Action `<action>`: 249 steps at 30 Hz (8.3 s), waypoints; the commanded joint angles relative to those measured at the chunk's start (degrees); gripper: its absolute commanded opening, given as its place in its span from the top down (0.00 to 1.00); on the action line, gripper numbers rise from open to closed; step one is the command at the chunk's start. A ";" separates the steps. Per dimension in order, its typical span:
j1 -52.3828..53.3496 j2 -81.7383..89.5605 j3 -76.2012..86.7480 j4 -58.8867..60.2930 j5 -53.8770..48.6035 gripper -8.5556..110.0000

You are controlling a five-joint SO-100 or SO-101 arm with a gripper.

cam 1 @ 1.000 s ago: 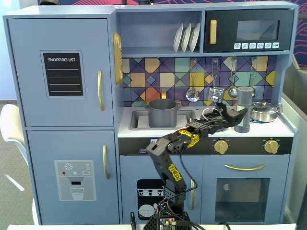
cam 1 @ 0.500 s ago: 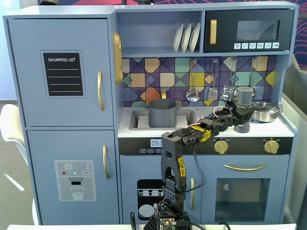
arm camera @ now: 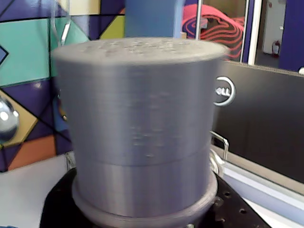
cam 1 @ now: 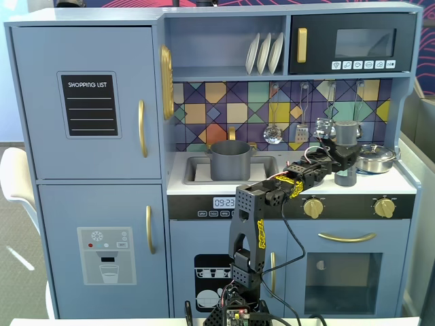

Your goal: Put salt in the gray recipient

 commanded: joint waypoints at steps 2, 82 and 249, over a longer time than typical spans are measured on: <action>0.35 4.83 -1.76 0.18 -0.18 0.93; -54.84 16.96 -30.06 48.16 153.37 0.93; -36.47 85.08 42.19 89.38 -2.11 0.93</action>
